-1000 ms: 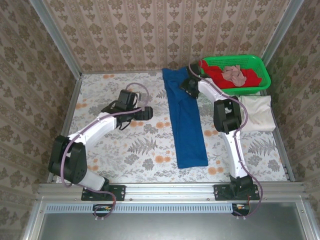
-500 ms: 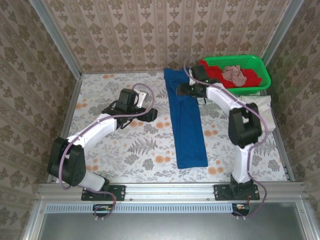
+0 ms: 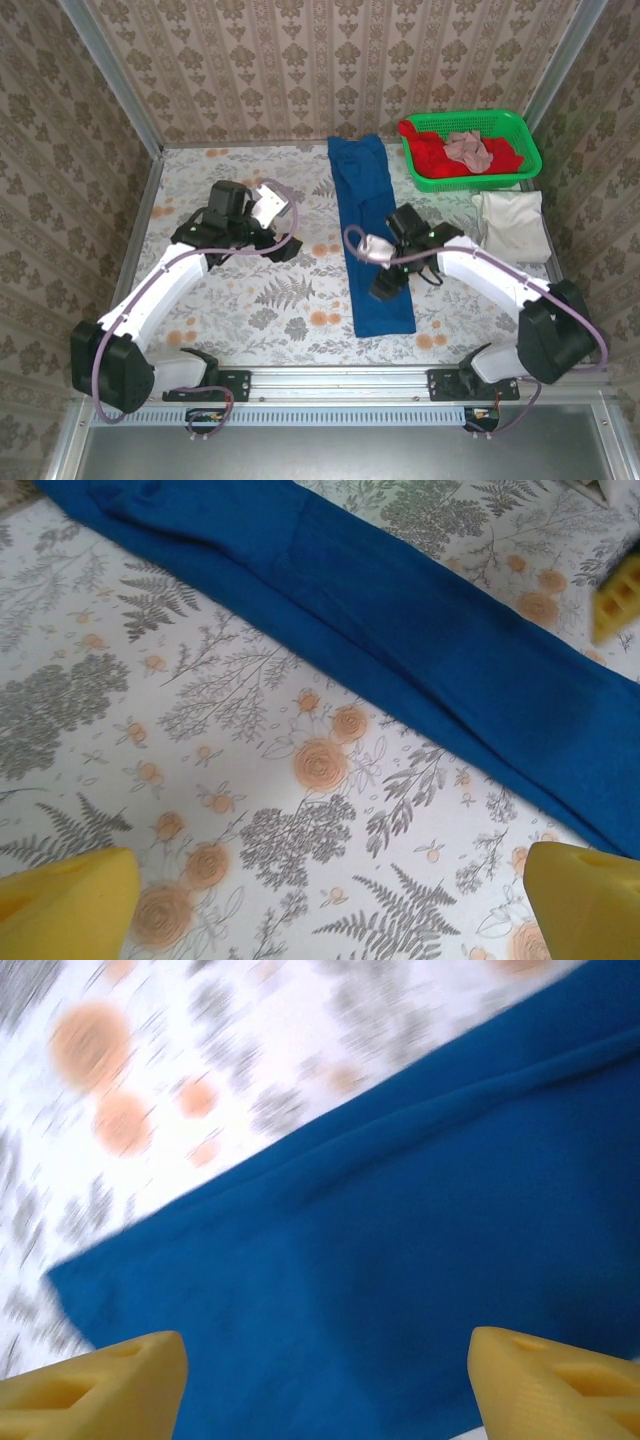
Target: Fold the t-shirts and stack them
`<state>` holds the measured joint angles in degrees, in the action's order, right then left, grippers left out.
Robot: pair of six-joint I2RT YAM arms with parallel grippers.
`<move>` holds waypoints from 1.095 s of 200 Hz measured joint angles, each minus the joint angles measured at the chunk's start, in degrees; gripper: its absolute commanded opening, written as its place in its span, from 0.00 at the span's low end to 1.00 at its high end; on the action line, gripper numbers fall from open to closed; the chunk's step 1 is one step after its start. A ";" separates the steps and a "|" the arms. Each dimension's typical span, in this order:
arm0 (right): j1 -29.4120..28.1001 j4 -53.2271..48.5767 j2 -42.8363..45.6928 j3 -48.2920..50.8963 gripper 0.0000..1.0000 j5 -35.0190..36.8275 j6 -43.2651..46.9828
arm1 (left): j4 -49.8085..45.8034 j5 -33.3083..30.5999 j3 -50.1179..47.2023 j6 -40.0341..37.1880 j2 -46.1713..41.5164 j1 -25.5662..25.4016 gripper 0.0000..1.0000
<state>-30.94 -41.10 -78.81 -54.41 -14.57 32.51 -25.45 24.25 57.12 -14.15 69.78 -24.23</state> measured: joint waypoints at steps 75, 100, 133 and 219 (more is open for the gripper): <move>-14.62 -3.87 8.61 9.57 0.70 7.56 6.99 | -8.07 8.44 -3.17 -9.03 -7.23 3.34 1.00; -17.16 -2.34 6.29 12.17 0.68 8.46 7.43 | -12.35 11.72 -3.17 -12.13 -9.70 3.63 1.00; -17.99 1.03 3.34 13.68 0.65 9.55 7.43 | -14.69 14.14 -3.56 -14.73 -13.29 3.69 1.00; -18.86 8.20 -3.34 14.86 0.30 14.88 4.39 | -16.00 15.19 -5.09 -17.68 -13.75 4.37 1.00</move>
<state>-49.80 -32.91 -82.15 -39.55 0.32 36.91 -41.45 39.44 52.03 -31.83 56.03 -19.86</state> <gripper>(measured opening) 0.411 0.997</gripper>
